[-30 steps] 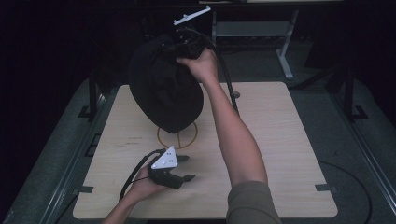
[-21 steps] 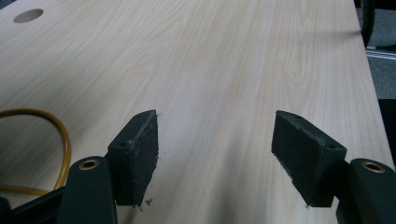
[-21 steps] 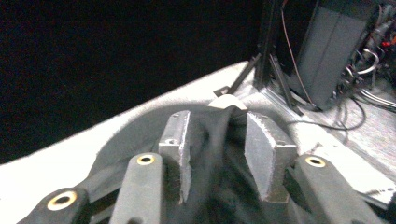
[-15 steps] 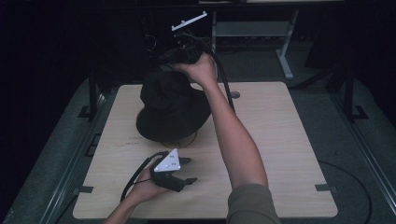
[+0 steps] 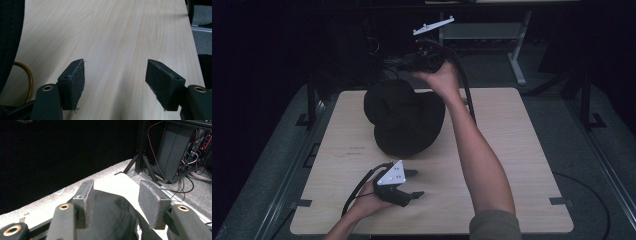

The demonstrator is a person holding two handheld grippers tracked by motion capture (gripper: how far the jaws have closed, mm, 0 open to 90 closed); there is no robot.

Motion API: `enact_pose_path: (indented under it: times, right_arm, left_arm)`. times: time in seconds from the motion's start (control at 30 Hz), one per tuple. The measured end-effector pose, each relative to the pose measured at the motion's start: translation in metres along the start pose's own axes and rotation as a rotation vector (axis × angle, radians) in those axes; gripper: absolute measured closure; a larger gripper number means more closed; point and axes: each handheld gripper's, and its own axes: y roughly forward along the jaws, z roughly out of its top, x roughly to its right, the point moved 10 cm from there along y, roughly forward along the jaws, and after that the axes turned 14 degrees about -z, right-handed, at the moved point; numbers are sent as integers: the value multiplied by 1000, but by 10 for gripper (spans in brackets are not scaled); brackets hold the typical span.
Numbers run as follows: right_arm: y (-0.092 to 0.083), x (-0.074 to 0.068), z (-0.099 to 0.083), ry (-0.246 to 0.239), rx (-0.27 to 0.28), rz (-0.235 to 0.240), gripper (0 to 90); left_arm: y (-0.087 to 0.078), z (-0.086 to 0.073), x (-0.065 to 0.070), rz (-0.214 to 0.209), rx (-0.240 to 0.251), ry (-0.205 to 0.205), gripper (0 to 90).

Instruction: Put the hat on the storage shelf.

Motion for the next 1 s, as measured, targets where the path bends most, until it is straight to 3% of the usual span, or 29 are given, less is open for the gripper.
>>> enact_pose_path:
  times: [0.47,0.73,1.0]
  right_arm:
    - [-36,21,-32,36,42,-19,377]
    - [-49,29,-57,45,26,-28,336]
    - [-64,36,-70,52,26,-41,321]
  left_arm:
    - [-6,-6,1,-2,16,-29,309]
    - [-9,-6,0,4,24,-39,303]
    - [-9,-6,-2,4,20,-34,295]
